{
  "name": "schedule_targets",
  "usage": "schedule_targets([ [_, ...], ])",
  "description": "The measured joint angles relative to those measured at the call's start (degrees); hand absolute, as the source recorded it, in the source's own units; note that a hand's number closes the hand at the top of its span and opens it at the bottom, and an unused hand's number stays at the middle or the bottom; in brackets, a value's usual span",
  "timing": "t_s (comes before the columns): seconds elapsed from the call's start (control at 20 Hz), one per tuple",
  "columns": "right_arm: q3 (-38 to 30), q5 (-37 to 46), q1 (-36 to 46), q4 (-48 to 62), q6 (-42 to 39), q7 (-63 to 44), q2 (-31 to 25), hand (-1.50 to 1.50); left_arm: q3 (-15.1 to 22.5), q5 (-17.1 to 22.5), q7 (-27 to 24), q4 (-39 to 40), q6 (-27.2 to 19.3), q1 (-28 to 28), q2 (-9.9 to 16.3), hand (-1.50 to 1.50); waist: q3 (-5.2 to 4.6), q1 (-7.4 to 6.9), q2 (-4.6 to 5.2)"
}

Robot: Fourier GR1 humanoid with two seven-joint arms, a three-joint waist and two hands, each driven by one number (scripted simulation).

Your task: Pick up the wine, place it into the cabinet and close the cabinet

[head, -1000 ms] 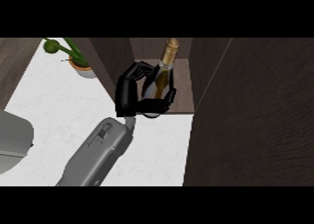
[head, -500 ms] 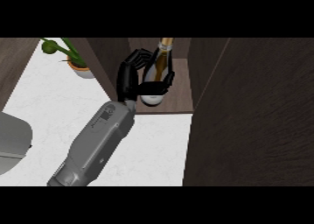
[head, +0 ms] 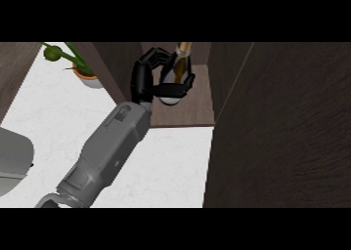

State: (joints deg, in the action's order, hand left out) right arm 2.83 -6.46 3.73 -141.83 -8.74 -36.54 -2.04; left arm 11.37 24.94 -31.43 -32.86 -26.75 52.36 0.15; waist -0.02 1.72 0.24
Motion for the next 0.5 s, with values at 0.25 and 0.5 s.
schedule_targets([
  [0.25,-0.1,-0.2,-0.6,0.2,-0.8,1.0,0.1,-1.50,-2.3,-0.6,-4.0,6.1,-0.5,4.1,0.3,1.50,-0.01,0.28,0.18],
  [0.5,0.8,0.0,-0.2,0.6,-0.8,1.4,0.6,-1.50,-4.7,-0.2,-7.4,11.9,-1.0,7.9,0.2,1.50,-0.01,0.62,0.33],
])
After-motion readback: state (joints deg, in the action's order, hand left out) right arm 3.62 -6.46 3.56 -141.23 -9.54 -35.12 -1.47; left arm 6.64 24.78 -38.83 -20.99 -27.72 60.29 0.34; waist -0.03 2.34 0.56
